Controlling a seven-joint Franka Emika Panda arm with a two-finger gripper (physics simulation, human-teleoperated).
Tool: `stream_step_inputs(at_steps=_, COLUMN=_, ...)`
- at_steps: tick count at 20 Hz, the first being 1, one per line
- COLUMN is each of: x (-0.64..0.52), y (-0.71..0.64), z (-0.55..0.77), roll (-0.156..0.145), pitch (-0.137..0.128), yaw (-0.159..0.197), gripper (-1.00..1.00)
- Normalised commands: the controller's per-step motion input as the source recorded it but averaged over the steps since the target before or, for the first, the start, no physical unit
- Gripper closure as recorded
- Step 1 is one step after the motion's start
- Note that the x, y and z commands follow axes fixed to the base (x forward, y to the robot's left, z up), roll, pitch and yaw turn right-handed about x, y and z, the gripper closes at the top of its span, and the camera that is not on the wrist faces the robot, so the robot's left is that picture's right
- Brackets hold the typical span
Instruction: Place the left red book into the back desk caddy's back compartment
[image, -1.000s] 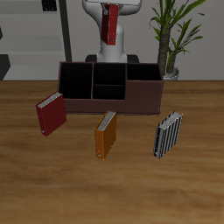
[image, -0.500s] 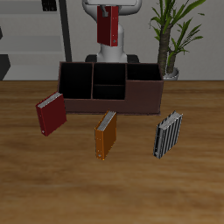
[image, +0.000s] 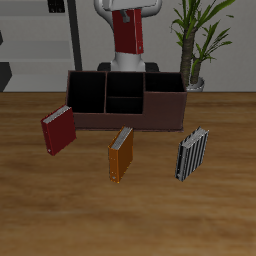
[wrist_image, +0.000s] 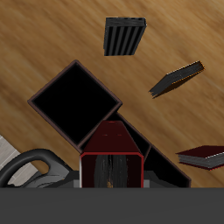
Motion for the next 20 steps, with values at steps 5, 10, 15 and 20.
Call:
stream_step_inputs(at_steps=5, x=-0.07, y=-0.03, z=-0.13, roll=-0.021, pitch=0.046, yaw=0.166, gripper=1.00)
stream_step_inputs(at_steps=10, x=-0.02, y=-0.04, z=-0.03, roll=-0.016, pitch=0.008, yaw=0.091, gripper=1.00)
stream_step_inputs(at_steps=15, x=0.02, y=-0.03, z=-0.02, roll=-0.016, pitch=0.003, yaw=0.130, gripper=1.00)
stream_step_inputs(at_steps=20, x=0.08, y=-0.04, z=-0.08, roll=-0.020, pitch=0.022, yaw=0.121, gripper=1.00)
